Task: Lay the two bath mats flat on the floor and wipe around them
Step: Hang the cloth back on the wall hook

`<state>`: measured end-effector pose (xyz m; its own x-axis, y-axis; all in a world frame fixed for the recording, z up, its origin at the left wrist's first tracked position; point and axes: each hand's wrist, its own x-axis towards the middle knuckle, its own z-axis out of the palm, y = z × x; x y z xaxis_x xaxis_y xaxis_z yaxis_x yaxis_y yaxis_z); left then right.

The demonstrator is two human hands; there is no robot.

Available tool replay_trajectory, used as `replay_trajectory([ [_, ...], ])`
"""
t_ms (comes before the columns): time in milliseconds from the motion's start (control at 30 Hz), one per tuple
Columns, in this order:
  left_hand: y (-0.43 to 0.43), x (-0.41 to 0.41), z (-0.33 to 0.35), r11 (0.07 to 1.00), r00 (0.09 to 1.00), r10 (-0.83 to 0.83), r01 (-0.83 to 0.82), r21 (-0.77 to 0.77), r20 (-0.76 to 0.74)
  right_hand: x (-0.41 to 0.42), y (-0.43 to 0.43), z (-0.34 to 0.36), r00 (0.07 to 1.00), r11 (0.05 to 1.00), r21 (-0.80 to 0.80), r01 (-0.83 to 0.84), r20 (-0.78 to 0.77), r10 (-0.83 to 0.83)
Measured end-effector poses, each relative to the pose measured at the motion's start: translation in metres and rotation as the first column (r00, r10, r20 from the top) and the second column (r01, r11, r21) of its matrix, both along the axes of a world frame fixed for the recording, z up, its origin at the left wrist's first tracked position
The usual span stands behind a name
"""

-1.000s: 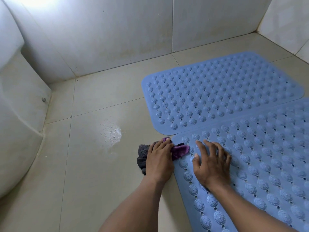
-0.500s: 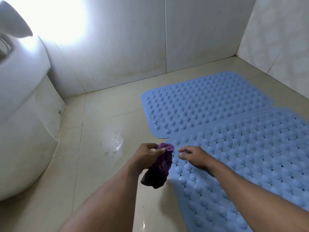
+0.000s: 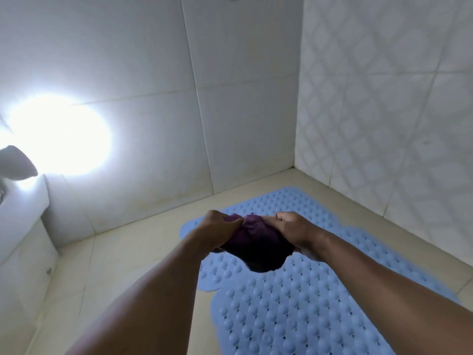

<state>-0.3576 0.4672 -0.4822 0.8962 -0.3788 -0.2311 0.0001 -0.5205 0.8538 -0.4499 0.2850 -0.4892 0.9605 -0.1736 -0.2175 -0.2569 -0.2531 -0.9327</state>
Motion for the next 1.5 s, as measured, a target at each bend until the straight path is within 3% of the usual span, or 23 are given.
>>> replay_trajectory([
  [67, -0.011, -0.005, 0.018, 0.994, 0.996, -0.023, 0.014, -0.105, -0.083, -0.001, -0.015, 0.022, 0.997, 0.996, -0.069, 0.061, 0.061, -0.057],
  [167, -0.029, -0.009, 0.037, 0.982, 0.997, -0.032, 0.017, -0.188, -0.076, -0.002, -0.032, 0.051, 0.980, 0.984, -0.091, 0.155, 0.137, -0.142],
  [300, -0.048, -0.010, 0.054, 0.972, 0.999, -0.035, 0.033, -0.231, -0.006, -0.011, -0.046, 0.084, 0.988, 0.986, -0.058, 0.156, 0.013, -0.155],
  [400, -0.057, -0.006, 0.059, 0.969, 0.999, -0.005, 0.015, -0.246, 0.040, -0.019, -0.056, 0.100, 0.995, 0.995, 0.100, 0.025, -0.098, -0.015],
  [533, -0.062, -0.002, 0.068, 0.959, 0.999, 0.014, -0.001, -0.282, 0.045, -0.016, -0.072, 0.112, 0.997, 0.982, 0.181, 0.060, -0.057, -0.050],
  [633, -0.067, 0.000, 0.080, 0.919, 0.989, -0.140, 0.149, -0.366, 0.051, -0.010, -0.081, 0.121, 0.985, 0.975, 0.142, 0.169, -0.008, -0.170],
  [733, -0.082, -0.005, 0.091, 0.905, 0.951, -0.269, 0.304, -0.296, 0.154, -0.003, -0.090, 0.132, 0.959, 0.945, 0.195, 0.263, 0.051, -0.277],
  [833, -0.102, -0.001, 0.100, 0.916, 0.908, -0.269, 0.343, -0.205, 0.320, 0.007, -0.099, 0.145, 0.939, 0.933, 0.208, 0.295, 0.120, -0.324],
  [967, -0.123, 0.002, 0.139, 0.904, 0.893, -0.300, 0.378, -0.198, 0.336, 0.019, -0.114, 0.179, 0.903, 0.913, 0.174, 0.368, 0.168, -0.396],
  [1100, -0.141, -0.002, 0.213, 0.871, 0.874, -0.418, 0.463, -0.165, 0.246, 0.026, -0.122, 0.257, 0.884, 0.885, 0.157, 0.439, 0.103, -0.457],
  [1200, -0.153, 0.011, 0.298, 0.904, 0.875, -0.362, 0.414, -0.106, 0.322, 0.028, -0.127, 0.353, 0.874, 0.880, 0.129, 0.457, 0.115, -0.471],
  [1333, -0.153, 0.023, 0.448, 0.943, 0.856, -0.319, 0.328, 0.050, 0.406, 0.023, -0.142, 0.503, 0.878, 0.888, -0.041, 0.457, 0.182, -0.443],
  [1500, -0.149, 0.034, 0.656, 0.910, 0.786, -0.413, 0.373, 0.179, 0.460, 0.009, -0.158, 0.707, 0.871, 0.846, -0.220, 0.486, 0.206, -0.447],
])
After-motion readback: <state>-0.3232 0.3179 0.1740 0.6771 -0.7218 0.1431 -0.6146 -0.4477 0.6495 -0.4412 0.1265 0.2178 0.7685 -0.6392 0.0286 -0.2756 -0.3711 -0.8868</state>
